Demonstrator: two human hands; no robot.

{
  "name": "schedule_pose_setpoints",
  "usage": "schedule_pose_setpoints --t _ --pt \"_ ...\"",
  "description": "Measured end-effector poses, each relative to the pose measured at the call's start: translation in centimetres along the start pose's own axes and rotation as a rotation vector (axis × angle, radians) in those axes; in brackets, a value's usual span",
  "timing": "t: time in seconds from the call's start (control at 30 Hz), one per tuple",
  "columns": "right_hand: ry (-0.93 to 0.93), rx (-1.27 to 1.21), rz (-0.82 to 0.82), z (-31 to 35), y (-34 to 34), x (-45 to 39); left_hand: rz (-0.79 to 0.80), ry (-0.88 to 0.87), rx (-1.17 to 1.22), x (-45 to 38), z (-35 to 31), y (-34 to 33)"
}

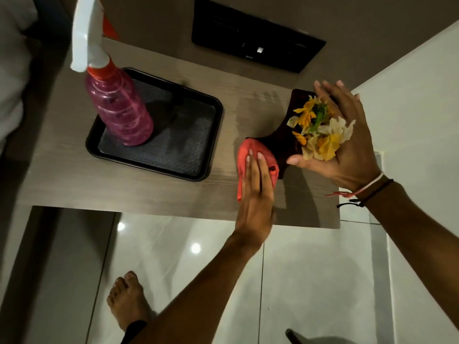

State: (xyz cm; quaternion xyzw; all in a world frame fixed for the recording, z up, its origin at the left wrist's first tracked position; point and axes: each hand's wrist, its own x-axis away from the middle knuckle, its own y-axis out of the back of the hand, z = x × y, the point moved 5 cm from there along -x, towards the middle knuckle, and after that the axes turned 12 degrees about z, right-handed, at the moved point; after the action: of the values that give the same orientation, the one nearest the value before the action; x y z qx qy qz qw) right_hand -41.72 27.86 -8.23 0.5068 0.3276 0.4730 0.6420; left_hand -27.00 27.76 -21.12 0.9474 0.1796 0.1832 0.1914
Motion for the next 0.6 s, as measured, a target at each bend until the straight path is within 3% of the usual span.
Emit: schedule_pose_setpoints --t 0.17,0.27,0.43,0.6 --pt "-0.01 -0.05 0.007 0.1 0.1 0.1 -0.1 -0.157 0.133 1.2 -2.4 0.3" --pt "-0.012 -0.037 0.017 0.2 0.2 0.1 -0.159 -0.166 0.156 1.0 -3.4 -0.1" --pt "0.001 -0.021 0.021 0.8 0.2 -0.9 0.007 -0.047 0.085 -0.8 0.9 2.7" --pt "0.01 -0.023 0.024 0.1 0.3 -0.3 0.141 -0.071 0.56 -2.7 0.2 6.1"
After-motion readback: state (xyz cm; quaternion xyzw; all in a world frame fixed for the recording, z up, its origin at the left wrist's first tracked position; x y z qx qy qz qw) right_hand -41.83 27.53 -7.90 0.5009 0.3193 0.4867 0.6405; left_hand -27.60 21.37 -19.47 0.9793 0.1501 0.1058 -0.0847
